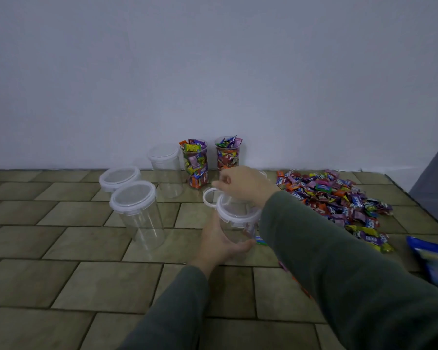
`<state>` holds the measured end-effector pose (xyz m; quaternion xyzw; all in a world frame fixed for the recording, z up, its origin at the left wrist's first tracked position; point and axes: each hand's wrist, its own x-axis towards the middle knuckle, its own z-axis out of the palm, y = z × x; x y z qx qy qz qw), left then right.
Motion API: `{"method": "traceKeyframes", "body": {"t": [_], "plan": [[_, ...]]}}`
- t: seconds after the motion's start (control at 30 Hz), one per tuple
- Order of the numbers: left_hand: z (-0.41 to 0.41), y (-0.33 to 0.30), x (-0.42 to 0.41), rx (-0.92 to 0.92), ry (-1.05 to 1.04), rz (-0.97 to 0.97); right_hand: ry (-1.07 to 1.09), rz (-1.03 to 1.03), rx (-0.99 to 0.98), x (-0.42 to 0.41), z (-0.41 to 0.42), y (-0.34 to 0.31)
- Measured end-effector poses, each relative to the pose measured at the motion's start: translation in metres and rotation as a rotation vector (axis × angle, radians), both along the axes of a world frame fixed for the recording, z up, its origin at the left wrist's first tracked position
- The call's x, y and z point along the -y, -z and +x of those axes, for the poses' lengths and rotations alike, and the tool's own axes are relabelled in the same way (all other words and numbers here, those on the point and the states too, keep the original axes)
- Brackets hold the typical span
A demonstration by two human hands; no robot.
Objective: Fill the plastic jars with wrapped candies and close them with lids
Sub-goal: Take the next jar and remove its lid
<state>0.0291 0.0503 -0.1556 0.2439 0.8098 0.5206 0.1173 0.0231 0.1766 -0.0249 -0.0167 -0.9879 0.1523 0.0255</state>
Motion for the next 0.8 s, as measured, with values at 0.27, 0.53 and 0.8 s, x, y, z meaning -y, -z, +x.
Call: {"method": "traceKeyframes", "body": {"t": [0.27,0.53,0.8], "plan": [[-0.004,0.007,-0.003,-0.062,-0.036,-0.068,-0.349,0.433,0.005,0.047,0.006,-0.002],[-0.005,0.01,-0.006,-0.082,-0.021,-0.102,-0.305,0.385,0.192,0.051,0.003,-0.003],[-0.001,0.004,-0.002,-0.095,-0.022,-0.112,-0.29,0.318,0.187,0.054,0.005,-0.005]]}}
